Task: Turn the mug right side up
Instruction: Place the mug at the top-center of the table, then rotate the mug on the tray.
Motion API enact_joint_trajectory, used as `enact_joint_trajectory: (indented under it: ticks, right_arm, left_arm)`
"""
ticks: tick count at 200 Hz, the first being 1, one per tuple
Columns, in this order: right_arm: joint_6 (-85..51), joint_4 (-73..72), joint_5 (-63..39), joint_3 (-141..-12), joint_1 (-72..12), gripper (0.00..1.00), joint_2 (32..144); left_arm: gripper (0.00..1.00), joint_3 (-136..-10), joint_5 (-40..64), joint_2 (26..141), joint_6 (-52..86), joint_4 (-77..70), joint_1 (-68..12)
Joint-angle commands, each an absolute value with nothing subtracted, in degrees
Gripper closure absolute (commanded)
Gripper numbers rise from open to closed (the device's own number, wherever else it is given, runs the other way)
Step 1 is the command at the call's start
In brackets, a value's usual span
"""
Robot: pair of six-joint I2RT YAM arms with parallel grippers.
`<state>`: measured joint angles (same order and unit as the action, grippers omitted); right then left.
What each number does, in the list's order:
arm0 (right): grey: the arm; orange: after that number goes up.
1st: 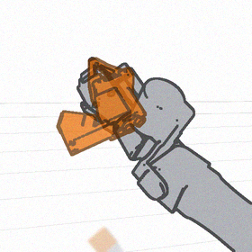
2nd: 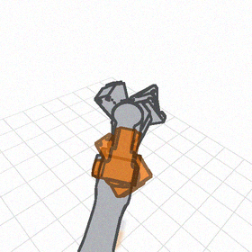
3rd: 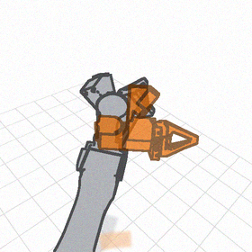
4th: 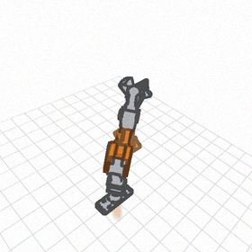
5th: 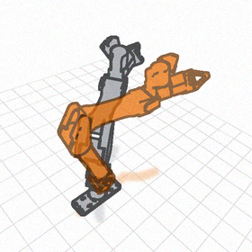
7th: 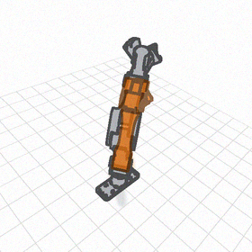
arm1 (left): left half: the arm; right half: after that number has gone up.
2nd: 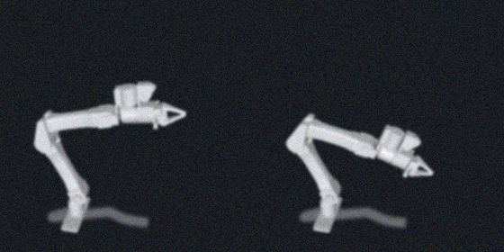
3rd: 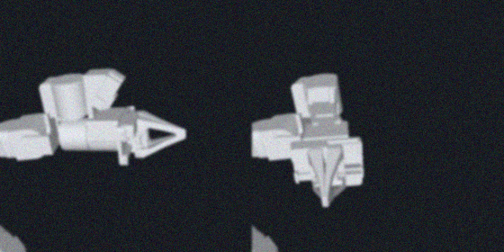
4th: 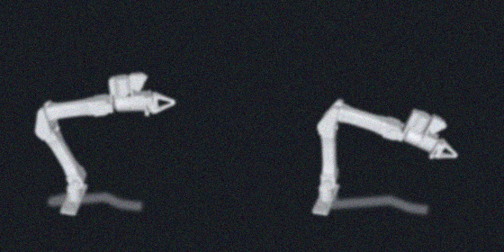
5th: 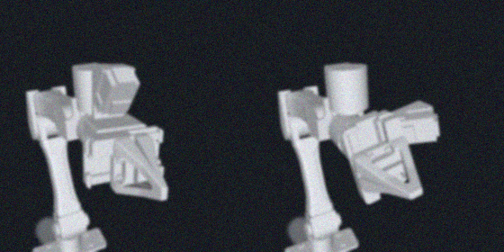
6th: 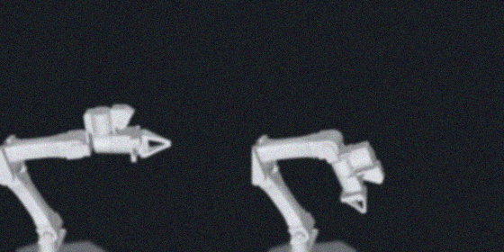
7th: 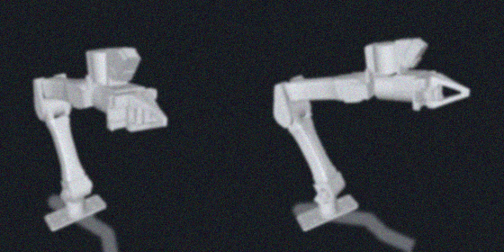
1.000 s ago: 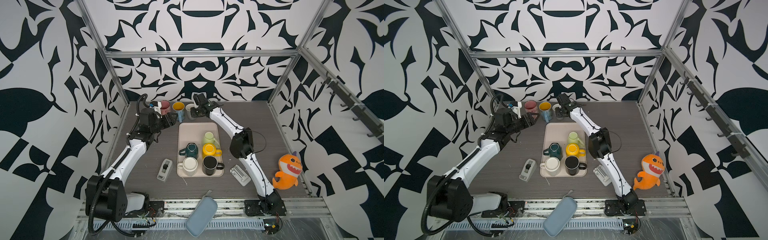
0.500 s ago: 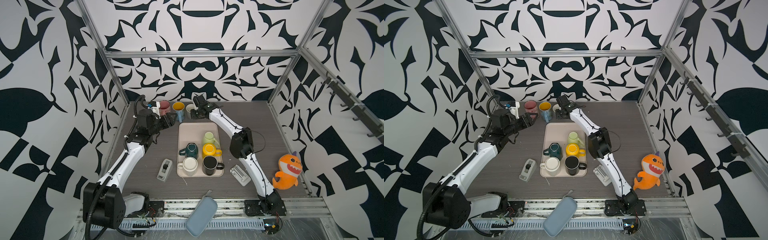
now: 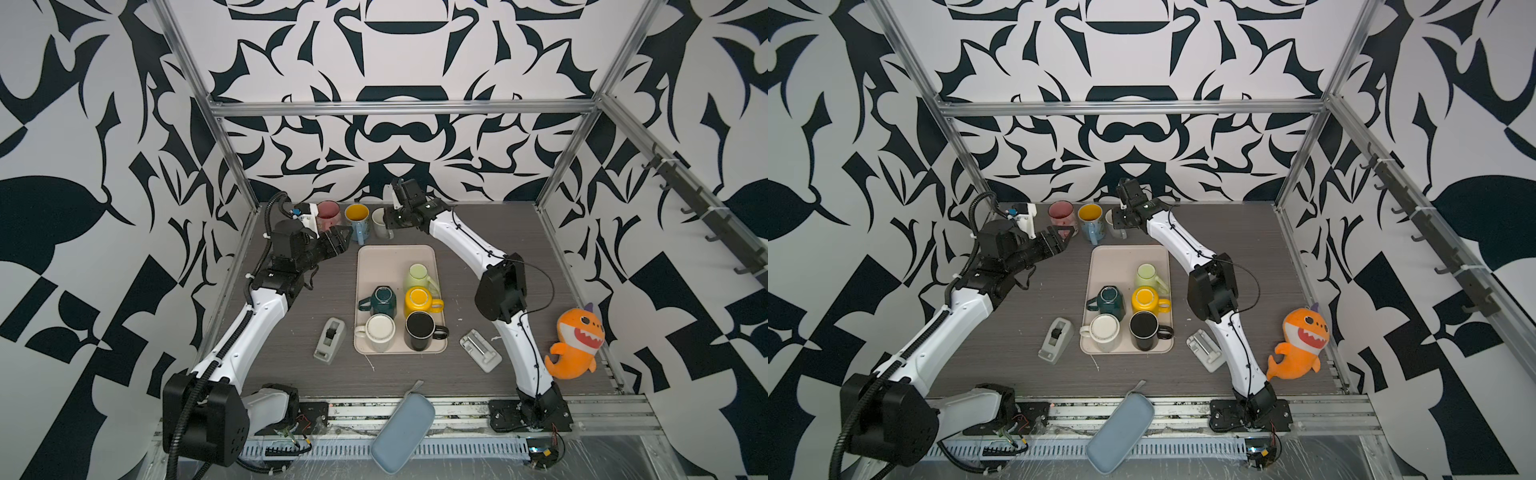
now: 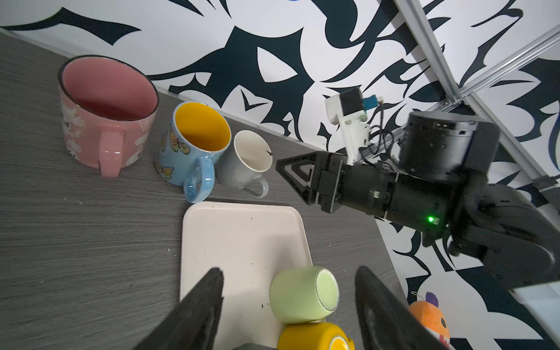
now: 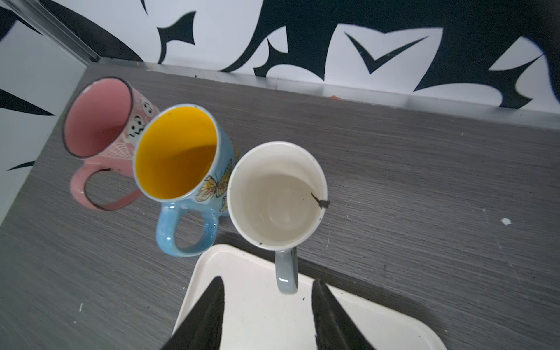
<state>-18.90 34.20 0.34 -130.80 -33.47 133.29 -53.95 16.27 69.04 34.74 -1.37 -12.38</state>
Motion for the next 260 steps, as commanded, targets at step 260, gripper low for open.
enact_joint_trajectory:
  ticks: [260]
  right_arm:
    - [-81.31, -8.78, -8.09, -43.24, -25.56, 0.33, 75.47]
  left_arm:
    - [0.27, -51.92, 1.77, 63.25, 30.15, 4.22, -12.91]
